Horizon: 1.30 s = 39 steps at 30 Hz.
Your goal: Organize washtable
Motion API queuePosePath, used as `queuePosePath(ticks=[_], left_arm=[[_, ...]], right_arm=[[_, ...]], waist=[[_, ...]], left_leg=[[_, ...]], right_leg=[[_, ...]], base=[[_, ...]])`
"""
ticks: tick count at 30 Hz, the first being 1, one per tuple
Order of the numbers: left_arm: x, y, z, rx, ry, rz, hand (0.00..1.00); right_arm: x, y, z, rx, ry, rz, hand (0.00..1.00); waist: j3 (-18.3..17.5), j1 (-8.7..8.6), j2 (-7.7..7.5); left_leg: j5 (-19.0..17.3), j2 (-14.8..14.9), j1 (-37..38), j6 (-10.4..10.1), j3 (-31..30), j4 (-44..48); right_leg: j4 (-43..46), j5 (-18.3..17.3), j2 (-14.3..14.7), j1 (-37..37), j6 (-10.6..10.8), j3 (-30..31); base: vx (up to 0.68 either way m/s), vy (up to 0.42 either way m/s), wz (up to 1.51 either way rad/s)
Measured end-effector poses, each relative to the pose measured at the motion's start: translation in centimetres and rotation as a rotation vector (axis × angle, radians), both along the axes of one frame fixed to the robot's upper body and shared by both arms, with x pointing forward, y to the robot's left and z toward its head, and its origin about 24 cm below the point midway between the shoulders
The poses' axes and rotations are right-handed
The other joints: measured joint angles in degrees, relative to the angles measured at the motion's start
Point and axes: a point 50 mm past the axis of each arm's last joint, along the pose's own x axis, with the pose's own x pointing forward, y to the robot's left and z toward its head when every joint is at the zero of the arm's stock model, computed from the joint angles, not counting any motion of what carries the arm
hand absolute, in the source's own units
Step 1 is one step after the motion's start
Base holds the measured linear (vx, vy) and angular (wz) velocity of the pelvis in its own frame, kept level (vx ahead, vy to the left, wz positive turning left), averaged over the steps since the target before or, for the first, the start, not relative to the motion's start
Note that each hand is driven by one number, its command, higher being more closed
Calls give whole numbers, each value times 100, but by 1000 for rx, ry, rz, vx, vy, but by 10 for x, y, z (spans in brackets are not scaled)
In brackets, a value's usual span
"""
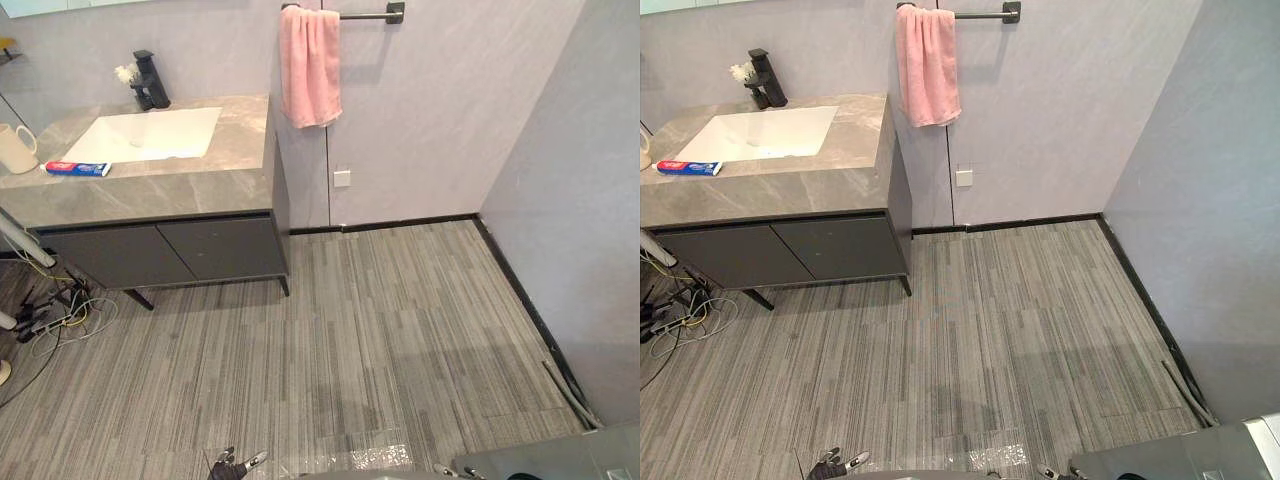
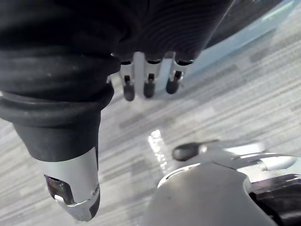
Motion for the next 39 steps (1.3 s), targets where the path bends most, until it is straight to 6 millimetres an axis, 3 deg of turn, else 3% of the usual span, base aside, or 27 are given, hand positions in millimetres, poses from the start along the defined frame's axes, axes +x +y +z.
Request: queuePosePath(ticks=[11,13,15,17,18,19,20,21,22,24,26,27,28,29,31,32,33,34,35,36,39], left_arm=[[5,-1,1,-2,-17,-26,0],[9,-2,2,-5,-28,-32,0],[19,1,5,1,-60,-31,0],[29,3,8,-2,-97,-6,0],[30,3,9,-5,-110,15,0],[38,4,12,-14,-151,53,0],[45,1,16,-31,-200,103,0],[48,1,18,-39,-221,127,0],[51,0,20,-43,-241,138,0],[53,-1,21,-47,-253,139,0],[51,-3,22,-63,-265,167,0],[51,-3,22,-66,-268,174,0],[49,-3,22,-67,-267,180,0],[45,-2,21,-64,-257,184,0],[37,2,20,-53,-240,191,0],[34,9,20,-38,-233,197,0],[35,15,21,-19,-231,184,0],[40,18,23,-11,-241,166,0],[45,17,24,-13,-249,158,0],[52,11,26,-28,-265,137,0],[85,-6,44,-69,-411,110,0]], right_arm=[[-2,-1,0,4,-1,-21,0],[4,-5,2,1,-23,-44,0],[9,-3,2,4,-40,-41,0],[13,-3,3,-3,-57,-32,0],[16,-3,4,-8,-67,-17,0],[16,-2,4,-9,-68,0,0],[19,-2,5,-12,-79,9,0],[23,-3,6,-20,-93,16,0],[23,-5,7,-31,-89,45,0],[28,-6,8,-40,-91,79,0],[54,-5,13,-46,-147,121,0],[58,-5,14,-46,-157,123,0],[63,-3,15,-43,-171,125,0],[62,3,14,-25,-172,127,0],[51,14,10,4,-157,117,0],[51,21,10,19,-168,121,0],[52,29,9,37,-175,124,0],[58,32,12,38,-204,131,0],[62,32,14,29,-220,156,0],[69,33,19,15,-255,198,0],[91,42,38,-2,-398,295,0]], waist=[[1,6,12],[74,1,68],[223,-4,49],[314,7,-6],[348,8,47],[411,-12,-10],[563,4,50],[655,28,53],[714,96,94],[699,164,68],[706,269,60],[702,316,60],[692,364,61],[642,511,47],[498,690,-184],[529,768,-394],[531,698,-571],[534,506,-619],[540,452,-608],[574,428,-503],[544,393,-275]], left_leg=[[-19,73,-32,-26,86,10],[-100,154,-96,-131,177,128],[-403,230,-303,-161,285,632],[-934,481,-688,-262,275,1705],[-1082,642,-949,-407,297,2354],[-1016,870,-1557,-338,281,3606],[-698,1190,-2150,137,266,4891],[-591,1357,-2415,361,325,5458],[-608,1445,-2792,368,350,6086],[-693,1133,-3041,273,246,5898],[-749,191,-3277,67,-239,4316],[-691,16,-3308,-6,-410,3850],[-521,-193,-3323,-213,-621,3076],[-298,-322,-3332,-221,-704,2473],[-158,-412,-3209,54,-473,2724],[-353,-441,-3048,368,-225,2947],[-696,-486,-2787,557,-75,3166],[-1042,-499,-2419,621,-58,3295],[-1181,-494,-2195,634,-60,3309],[-1384,-441,-1657,629,-60,3156],[-1728,-149,-828,502,-168,2729]], right_leg=[[-21,9,75,-49,-14,126],[458,-241,105,-311,-45,179],[1127,-631,100,-623,-201,179],[1461,-914,181,-711,-374,151],[1534,-982,240,-725,-477,120],[1573,-1035,297,-686,-568,87],[1579,-1089,419,-540,-673,71],[1571,-1124,475,-443,-739,94],[1577,-1219,550,-275,-883,162],[1570,-1295,525,-215,-927,332],[1541,-1404,415,-267,-943,797],[1512,-1435,398,-266,-937,922],[1489,-1518,379,-239,-914,1078],[1790,-1964,384,-224,-840,1366],[2537,-2330,208,-306,-621,1512],[3786,-2446,112,-688,-342,1382],[5499,-1869,-173,-1305,251,989],[6705,-1351,-465,-1775,400,674],[7087,-1363,-587,-1905,309,536],[7305,-1504,-755,-2119,83,369],[6046,-1735,-778,-2788,64,111]], base=[[-8,-10,-4],[-6,-28,-25],[-18,-62,-20],[-12,-117,-13],[25,-129,-6],[57,-134,-4],[74,-130,0],[144,-117,-10],[165,-73,-15],[223,-54,-29],[377,11,-84],[489,60,-102],[456,83,-121],[486,98,-124],[486,86,-107],[667,59,-93],[799,48,-72],[655,60,-32],[673,74,-23],[774,64,-28],[602,11,-5]])
